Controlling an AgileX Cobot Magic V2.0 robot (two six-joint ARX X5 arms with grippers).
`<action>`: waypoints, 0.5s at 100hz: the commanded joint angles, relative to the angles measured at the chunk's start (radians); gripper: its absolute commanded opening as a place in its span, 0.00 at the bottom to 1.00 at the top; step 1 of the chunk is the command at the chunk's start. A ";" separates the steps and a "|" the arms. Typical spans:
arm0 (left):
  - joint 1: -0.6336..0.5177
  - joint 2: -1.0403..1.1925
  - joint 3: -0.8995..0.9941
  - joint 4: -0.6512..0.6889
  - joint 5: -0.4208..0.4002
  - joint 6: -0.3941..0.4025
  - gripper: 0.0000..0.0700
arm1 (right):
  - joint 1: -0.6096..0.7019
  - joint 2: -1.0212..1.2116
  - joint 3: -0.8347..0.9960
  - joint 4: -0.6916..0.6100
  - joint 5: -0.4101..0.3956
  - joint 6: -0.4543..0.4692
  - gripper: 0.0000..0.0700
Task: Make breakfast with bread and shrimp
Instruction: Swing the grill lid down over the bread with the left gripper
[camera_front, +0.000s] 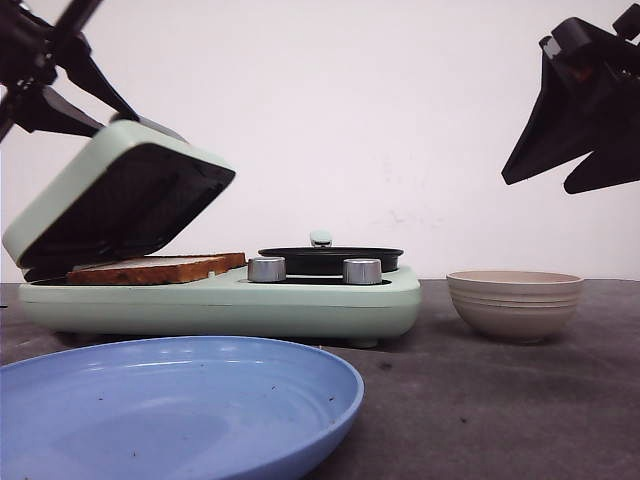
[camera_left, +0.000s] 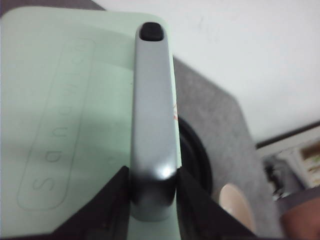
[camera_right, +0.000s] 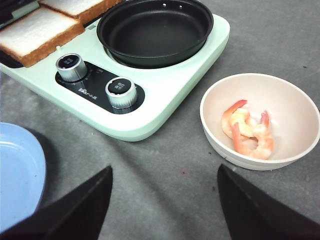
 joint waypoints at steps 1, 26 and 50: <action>-0.012 0.037 0.003 -0.050 -0.076 0.071 0.01 | 0.006 0.005 0.000 0.013 -0.001 0.011 0.58; -0.130 0.085 0.003 -0.110 -0.156 0.171 0.01 | 0.006 0.005 0.000 0.008 -0.001 0.011 0.58; -0.199 0.141 0.003 -0.122 -0.219 0.207 0.01 | 0.006 0.005 0.000 0.002 0.000 0.011 0.58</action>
